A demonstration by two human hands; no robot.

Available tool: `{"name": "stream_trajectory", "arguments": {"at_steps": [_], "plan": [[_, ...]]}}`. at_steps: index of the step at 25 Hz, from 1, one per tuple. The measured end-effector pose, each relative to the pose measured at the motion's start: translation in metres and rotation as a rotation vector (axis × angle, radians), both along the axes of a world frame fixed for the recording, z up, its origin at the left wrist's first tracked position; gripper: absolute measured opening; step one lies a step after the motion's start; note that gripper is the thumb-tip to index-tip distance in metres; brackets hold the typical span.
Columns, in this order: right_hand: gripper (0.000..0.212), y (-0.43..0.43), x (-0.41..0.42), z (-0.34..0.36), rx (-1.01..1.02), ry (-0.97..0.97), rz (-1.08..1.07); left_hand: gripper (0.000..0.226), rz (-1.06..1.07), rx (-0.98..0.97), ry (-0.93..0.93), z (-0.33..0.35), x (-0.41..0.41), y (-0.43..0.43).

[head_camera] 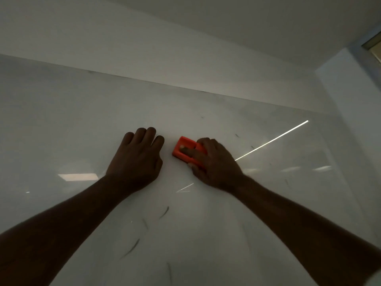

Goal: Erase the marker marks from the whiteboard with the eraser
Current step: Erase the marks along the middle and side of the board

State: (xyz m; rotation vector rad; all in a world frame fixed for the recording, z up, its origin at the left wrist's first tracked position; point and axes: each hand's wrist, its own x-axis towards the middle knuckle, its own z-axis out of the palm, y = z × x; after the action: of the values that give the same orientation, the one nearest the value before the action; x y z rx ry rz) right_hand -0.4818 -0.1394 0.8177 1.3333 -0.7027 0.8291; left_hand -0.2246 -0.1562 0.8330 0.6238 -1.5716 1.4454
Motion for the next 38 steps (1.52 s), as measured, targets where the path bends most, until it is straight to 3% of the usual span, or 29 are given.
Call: {"name": "stream_trajectory", "arguments": {"at_steps": [1,2,4,5,6,9,11,12,16,17,19,22,24,26,30,31,32,34,35,36,38], "plan": [[0.052,0.006,-0.009,0.02,0.013,-0.073,-0.015,0.032,-0.006,-0.007,0.002,0.001,0.0,-0.001],[0.052,0.009,-0.013,0.041,0.004,-0.282,-0.018,0.031,-0.006,-0.012,0.005,0.001,-0.001,-0.001],[0.049,0.01,-0.004,0.074,-0.055,-0.878,0.061,0.03,0.004,-0.016,0.014,0.001,-0.002,-0.002],[0.047,0.009,0.013,0.085,-0.058,-1.026,0.088,0.03,0.006,-0.019,0.018,0.001,-0.002,-0.001],[0.047,0.006,0.033,0.09,-0.048,-1.017,0.112,0.031,0.008,-0.016,0.02,0.0,-0.002,-0.001],[0.052,-0.003,0.075,0.069,-0.024,-0.435,0.157,0.036,0.003,-0.001,0.008,0.001,0.0,0.0],[0.051,-0.004,0.055,0.049,-0.048,-0.225,0.135,0.04,0.001,0.0,-0.005,0.001,0.003,-0.001],[0.051,-0.003,0.03,0.045,-0.056,-0.283,0.113,0.04,0.002,0.002,-0.008,0.002,0.003,-0.002],[0.052,0.01,-0.065,0.046,-0.057,-1.095,0.112,0.037,0.014,-0.006,0.001,0.003,0.001,-0.004],[0.051,0.01,-0.064,0.044,-0.051,-1.199,0.132,0.037,0.026,0.0,0.009,0.004,-0.001,-0.003],[0.053,0.006,-0.029,0.025,-0.043,-1.139,0.15,0.037,0.042,0.023,0.017,0.004,-0.01,0.003],[0.056,-0.01,0.011,-0.056,-0.073,-0.602,0.117,0.038,0.004,0.063,-0.086,-0.001,-0.043,0.01],[0.055,-0.006,-0.017,-0.083,-0.027,-0.371,0.059,0.038,-0.013,0.07,-0.151,-0.009,-0.068,0.009],[0.055,0.005,-0.069,-0.068,-0.022,-0.502,0.019,0.038,-0.033,0.092,-0.166,-0.018,-0.088,0.007],[0.053,0.006,-0.124,-0.013,-0.078,-1.296,0.052,0.036,-0.05,0.067,-0.191,-0.027,-0.111,-0.001],[0.052,0.002,-0.116,-0.003,-0.088,-1.338,0.068,0.036,-0.058,0.056,-0.191,-0.026,-0.112,-0.002],[0.052,-0.002,-0.107,-0.002,-0.123,-1.224,0.063,0.037,-0.063,0.048,-0.199,-0.026,-0.114,-0.004],[0.053,-0.008,-0.103,-0.017,-0.106,-0.765,0.016,0.039,-0.046,0.045,-0.2,-0.026,-0.112,-0.006],[0.053,-0.004,-0.114,-0.02,-0.068,-0.629,-0.002,0.04,-0.042,0.037,-0.196,-0.025,-0.111,-0.006],[0.053,0.004,-0.129,-0.019,-0.03,-0.648,0.013,0.041,-0.037,0.033,-0.2,-0.026,-0.112,-0.005],[0.055,0.009,-0.148,-0.015,-0.039,-1.036,0.03,0.042,-0.016,0.048,-0.205,-0.028,-0.113,-0.002]]}}
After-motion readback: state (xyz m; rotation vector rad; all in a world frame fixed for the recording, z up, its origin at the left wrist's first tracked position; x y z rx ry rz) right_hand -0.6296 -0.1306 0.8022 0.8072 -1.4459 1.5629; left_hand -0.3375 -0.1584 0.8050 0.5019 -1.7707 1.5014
